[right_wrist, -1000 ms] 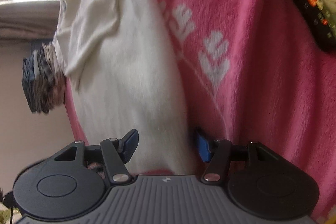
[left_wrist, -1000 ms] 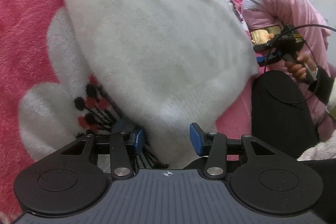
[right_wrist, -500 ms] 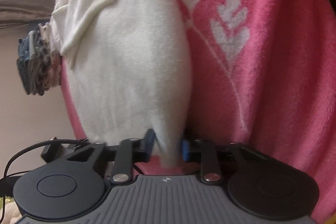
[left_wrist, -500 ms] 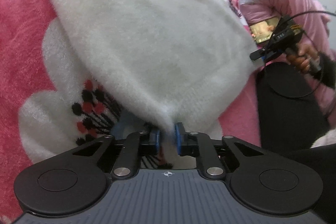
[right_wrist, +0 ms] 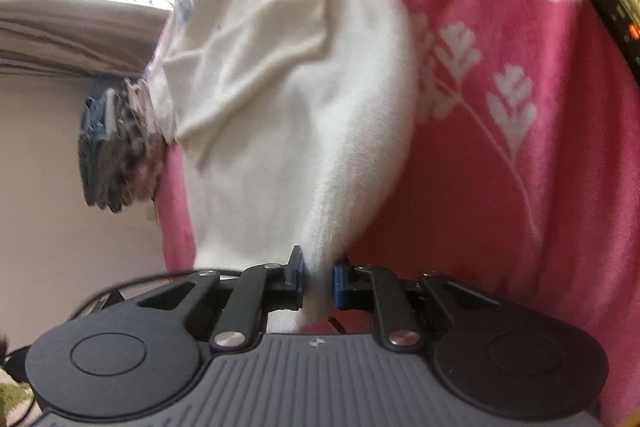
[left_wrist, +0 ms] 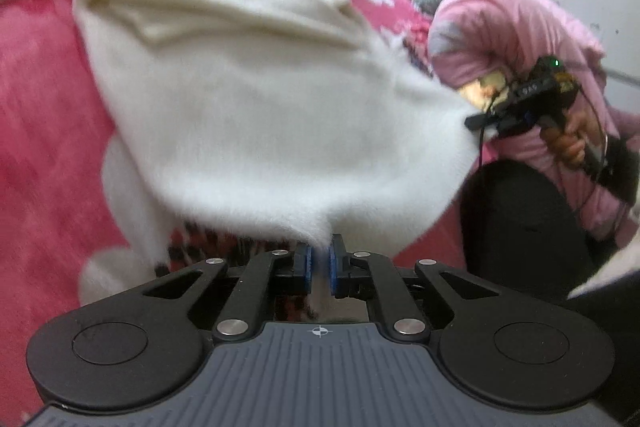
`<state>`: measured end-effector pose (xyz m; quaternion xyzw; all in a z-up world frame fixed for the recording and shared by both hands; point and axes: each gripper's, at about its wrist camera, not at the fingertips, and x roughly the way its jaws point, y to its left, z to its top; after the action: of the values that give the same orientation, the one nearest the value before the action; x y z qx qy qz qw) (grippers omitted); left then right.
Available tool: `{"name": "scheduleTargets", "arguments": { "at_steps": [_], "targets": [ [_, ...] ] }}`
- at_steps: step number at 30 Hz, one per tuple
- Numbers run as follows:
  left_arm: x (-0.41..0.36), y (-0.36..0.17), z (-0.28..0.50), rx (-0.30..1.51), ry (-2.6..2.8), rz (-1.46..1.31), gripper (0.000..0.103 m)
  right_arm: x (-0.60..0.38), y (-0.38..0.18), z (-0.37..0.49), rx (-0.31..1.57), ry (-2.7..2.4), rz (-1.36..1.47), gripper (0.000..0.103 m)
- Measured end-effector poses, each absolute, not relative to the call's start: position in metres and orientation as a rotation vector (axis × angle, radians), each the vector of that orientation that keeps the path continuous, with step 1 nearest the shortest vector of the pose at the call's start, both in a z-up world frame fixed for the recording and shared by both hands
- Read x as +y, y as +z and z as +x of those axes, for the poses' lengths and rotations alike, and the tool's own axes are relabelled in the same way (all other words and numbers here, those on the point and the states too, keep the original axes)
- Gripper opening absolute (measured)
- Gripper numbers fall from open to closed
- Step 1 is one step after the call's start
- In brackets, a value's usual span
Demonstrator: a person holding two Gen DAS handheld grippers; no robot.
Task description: Fold clothes
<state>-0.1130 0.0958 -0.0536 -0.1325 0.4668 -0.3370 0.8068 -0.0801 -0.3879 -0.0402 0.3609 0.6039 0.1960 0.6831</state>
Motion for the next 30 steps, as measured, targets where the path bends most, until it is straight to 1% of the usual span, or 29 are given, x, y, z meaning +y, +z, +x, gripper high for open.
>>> {"name": "scheduleTargets", "arguments": {
  "at_steps": [8,18,30],
  "targets": [
    [0.113,-0.019,-0.091,0.810,-0.634,-0.349,0.006,-0.376,-0.009,-0.044,1.169,0.467,0.840,0.015],
    [0.134,-0.011,-0.038,0.690,-0.509,-0.511,0.006,-0.354,0.009,0.014,0.980,0.487,0.906,0.014],
    [0.149,0.000,0.016,0.591,-0.409,-0.624,0.006,-0.354,0.017,0.066,0.841,0.510,0.964,0.014]
  ]
}}
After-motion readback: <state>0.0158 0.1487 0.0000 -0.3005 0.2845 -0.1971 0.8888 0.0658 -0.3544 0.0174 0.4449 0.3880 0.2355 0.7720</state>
